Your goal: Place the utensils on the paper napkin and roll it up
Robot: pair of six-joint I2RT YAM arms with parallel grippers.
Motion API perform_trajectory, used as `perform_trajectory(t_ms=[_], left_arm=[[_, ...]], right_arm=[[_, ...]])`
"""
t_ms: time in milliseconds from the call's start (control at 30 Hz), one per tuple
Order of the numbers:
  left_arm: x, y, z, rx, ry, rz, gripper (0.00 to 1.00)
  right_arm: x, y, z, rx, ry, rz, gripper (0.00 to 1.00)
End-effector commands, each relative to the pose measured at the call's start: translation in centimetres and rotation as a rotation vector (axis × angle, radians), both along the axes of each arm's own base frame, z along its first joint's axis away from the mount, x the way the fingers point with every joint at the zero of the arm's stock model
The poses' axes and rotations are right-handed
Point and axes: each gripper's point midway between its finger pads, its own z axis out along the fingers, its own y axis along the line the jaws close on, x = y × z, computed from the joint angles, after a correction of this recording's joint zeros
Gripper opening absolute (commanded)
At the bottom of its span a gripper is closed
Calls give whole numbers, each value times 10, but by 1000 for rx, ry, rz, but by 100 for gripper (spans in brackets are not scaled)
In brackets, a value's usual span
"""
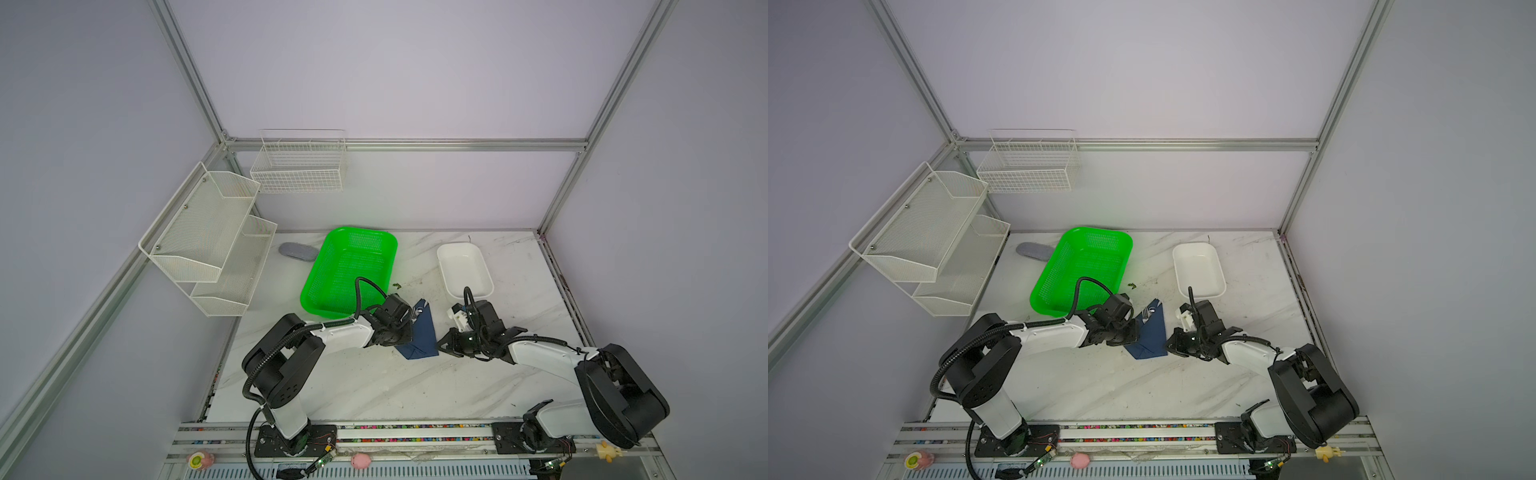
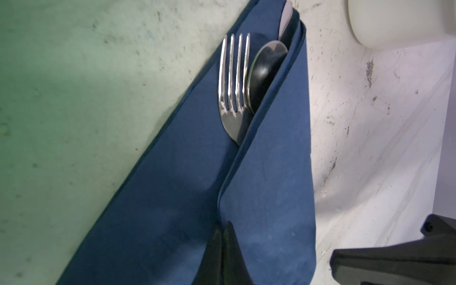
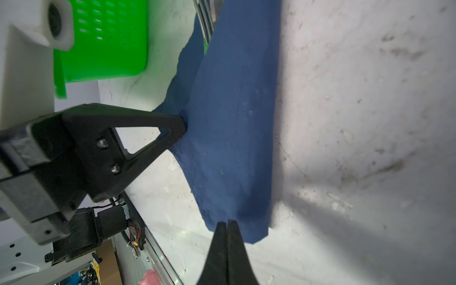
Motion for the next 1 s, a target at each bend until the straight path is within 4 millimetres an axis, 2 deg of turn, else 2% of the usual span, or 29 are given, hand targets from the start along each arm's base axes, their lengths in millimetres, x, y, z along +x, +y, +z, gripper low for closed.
perform_trajectory(t_ms=[0,100,367,467,633,700,800,967], left_arm=[[24,-13,28,-27,-94,-9,0],[24,-13,28,-25,-94,-11,0],[24,-10,23,-3,-93,-12,0],[25,-9,23,8,-97,-14,0],[26,-9,23,10,-99,-17,0],[26,-10,25,7,-101,-20,0],[27,-11,26,4,-103,-22,0],[26,-12,26,3,-101,-26,0]], right_arm=[[-7,7,-6,24,20,35,3],[-6,12,-8,30,19,37,3],[-9,3,-35,-44,57,33,3],[-9,5,-28,-34,50,35,4],[-3,18,5,63,3,42,4],[-4,25,12,93,-4,56,4],[-6,33,7,86,7,71,4],[-5,32,-13,43,27,56,4]])
